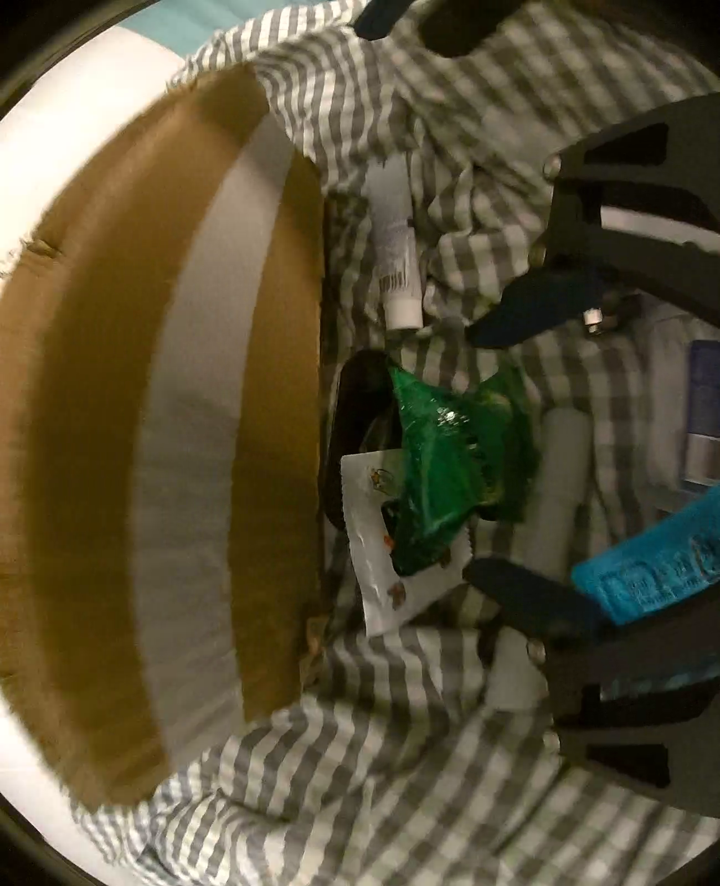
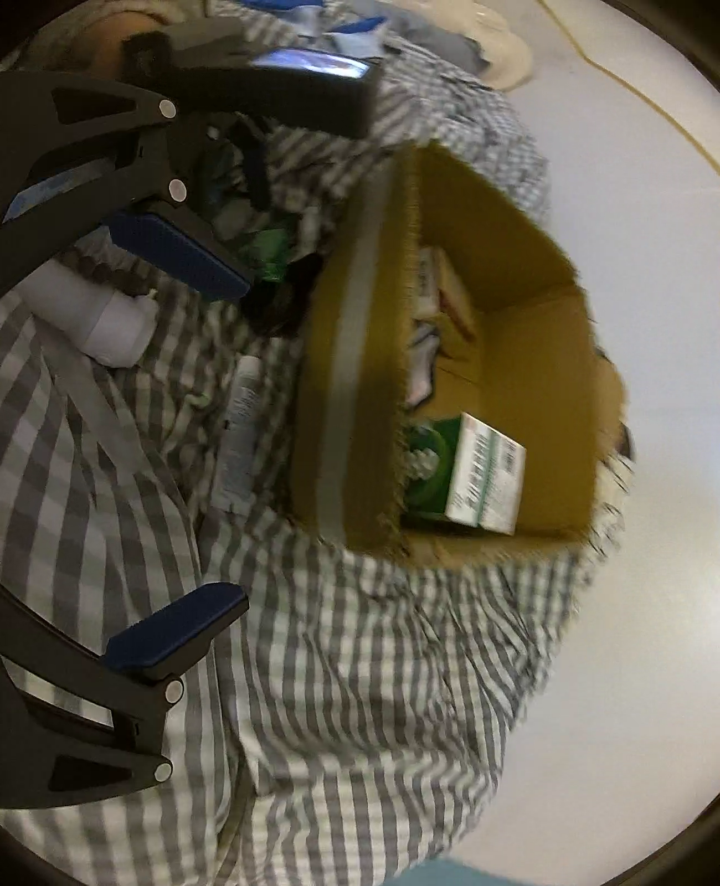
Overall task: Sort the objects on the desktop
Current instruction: 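Grasp the green packet with the left gripper while the right gripper grasps the white tube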
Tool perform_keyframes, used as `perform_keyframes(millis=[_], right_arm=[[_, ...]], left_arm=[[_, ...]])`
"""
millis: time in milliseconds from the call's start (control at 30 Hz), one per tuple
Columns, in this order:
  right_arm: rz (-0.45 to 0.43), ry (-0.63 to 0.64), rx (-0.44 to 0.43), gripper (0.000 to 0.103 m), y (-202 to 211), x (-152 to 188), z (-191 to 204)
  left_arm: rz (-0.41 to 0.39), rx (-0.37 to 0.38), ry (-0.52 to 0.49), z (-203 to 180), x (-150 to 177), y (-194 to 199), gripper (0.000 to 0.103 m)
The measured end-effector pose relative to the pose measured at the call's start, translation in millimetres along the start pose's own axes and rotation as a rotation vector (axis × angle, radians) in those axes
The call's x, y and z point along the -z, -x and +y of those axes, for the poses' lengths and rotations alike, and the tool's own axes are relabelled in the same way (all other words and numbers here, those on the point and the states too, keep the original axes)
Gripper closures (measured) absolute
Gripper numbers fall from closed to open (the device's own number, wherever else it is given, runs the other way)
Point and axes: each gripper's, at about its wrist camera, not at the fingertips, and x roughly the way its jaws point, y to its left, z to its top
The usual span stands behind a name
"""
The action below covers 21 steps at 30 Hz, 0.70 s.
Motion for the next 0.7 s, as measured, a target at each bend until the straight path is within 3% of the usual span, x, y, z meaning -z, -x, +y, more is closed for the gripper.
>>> perform_keyframes(millis=[33,67,167,300,400,700], right_arm=[[0.015,0.018,0.000,0.002,-5,1,2],[0.037,0.040,0.005,0.006,-11,2,6],[0.094,0.093,-0.003,0.012,-28,3,15],[0.189,0.151,0.021,0.026,-53,5,24],[0.239,0.198,0.030,0.028,-69,5,29],[0.366,0.470,0.116,0.046,-130,3,67]], left_arm=[[0.011,0.003,0.009,1,-1,-5,0.047],[0.027,0.015,0.020,2,-3,-11,0.053],[0.044,0.040,0.011,-1,-3,-16,0.063],[0.000,0.042,0.008,2,3,2,0.065],[-0.033,0.078,0.063,14,10,26,0.065],[-0.126,0.057,0.096,22,12,63,0.065]])
